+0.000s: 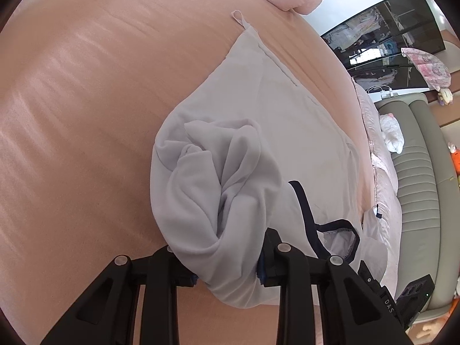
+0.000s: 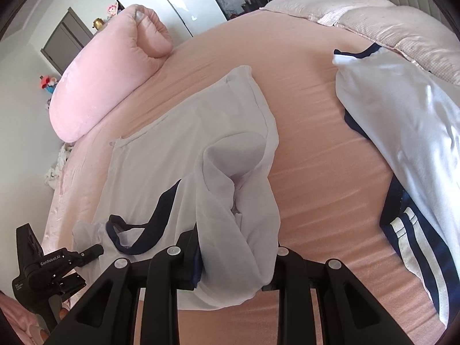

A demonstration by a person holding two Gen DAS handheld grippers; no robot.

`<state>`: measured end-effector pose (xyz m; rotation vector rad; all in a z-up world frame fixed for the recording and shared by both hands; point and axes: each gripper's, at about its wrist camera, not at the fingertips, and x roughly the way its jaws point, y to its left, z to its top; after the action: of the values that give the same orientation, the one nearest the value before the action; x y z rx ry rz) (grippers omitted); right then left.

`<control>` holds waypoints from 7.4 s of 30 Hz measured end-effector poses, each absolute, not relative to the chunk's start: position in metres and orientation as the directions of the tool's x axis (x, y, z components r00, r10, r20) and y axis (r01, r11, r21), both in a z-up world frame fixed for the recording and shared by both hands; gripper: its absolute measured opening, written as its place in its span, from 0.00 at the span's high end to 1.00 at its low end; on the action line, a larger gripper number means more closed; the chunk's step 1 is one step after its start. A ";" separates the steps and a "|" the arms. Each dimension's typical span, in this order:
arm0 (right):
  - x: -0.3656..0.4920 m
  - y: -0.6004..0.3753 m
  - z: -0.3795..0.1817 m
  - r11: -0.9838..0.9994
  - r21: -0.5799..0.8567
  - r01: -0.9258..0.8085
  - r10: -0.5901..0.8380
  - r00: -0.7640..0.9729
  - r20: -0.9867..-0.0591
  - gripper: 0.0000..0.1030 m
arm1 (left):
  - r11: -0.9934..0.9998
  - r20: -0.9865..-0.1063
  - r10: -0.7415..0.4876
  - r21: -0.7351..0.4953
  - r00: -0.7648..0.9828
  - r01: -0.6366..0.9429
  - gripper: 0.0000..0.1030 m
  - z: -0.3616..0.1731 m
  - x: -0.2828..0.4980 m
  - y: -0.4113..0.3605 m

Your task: Fold clothes

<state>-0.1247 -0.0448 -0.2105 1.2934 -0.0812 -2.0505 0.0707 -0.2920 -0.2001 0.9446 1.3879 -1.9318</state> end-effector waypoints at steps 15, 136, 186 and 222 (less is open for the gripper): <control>-0.110 -0.010 -0.218 -0.751 0.493 0.440 -0.598 -0.133 -0.791 0.75 | -0.237 -0.780 0.071 -0.618 -0.621 0.749 0.75 -0.199 0.105 -0.276; 0.025 -0.079 -0.264 0.256 -0.840 0.479 -0.390 -0.743 -0.543 0.16 | -0.437 -0.516 -0.766 0.856 -0.384 -0.277 0.12 -0.224 0.079 -0.054; -0.133 -0.112 -0.220 -0.144 0.413 0.899 -0.138 0.395 -0.908 0.50 | -0.909 -0.919 0.394 -0.384 0.029 0.161 0.45 -0.192 0.005 -0.268; -0.216 -0.042 -0.170 -0.599 0.474 0.645 -0.518 0.140 -0.844 0.25 | -0.405 -0.796 0.265 -0.604 -0.544 0.686 0.20 -0.151 0.074 -0.373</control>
<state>-0.2162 -0.0416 -0.1698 1.5121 0.1292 -1.6204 0.0741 -0.3732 -0.1513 1.3032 1.5079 -2.0263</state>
